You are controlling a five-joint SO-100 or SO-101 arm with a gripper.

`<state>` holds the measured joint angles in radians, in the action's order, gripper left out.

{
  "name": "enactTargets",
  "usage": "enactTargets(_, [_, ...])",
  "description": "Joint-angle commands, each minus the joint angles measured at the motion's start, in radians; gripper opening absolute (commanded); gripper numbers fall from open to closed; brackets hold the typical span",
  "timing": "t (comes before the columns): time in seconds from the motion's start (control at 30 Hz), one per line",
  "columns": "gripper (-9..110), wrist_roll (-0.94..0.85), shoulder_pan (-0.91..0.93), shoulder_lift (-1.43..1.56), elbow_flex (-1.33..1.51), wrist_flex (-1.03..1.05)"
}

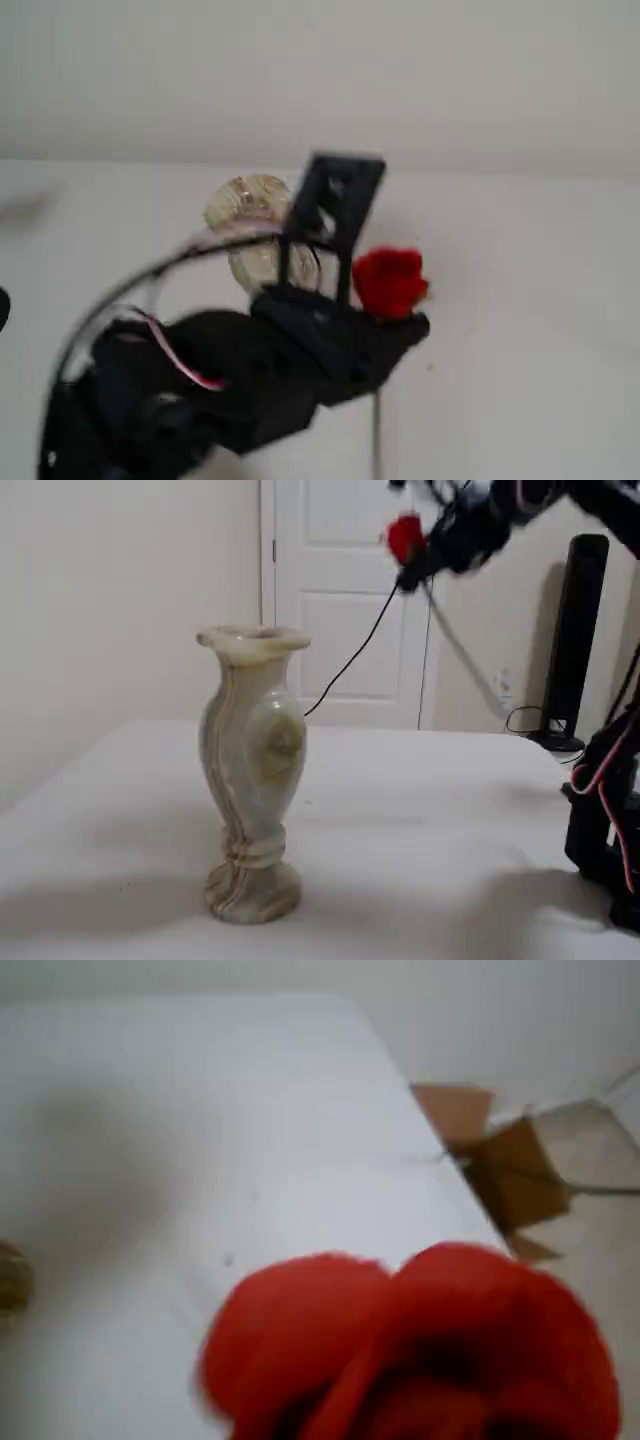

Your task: Pick up rose from vase and place it onto the table

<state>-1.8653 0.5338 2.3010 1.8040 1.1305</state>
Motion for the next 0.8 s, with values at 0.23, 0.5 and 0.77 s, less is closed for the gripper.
enactTargets(0.23, [0,0.123,-0.060,0.005,0.422,-0.405])
enactTargets(0.5, [0,0.189,-0.152,-0.097,0.552,-0.680])
enactTargets(0.77, [0,0.178,-0.201,-0.307,0.606,-0.963])
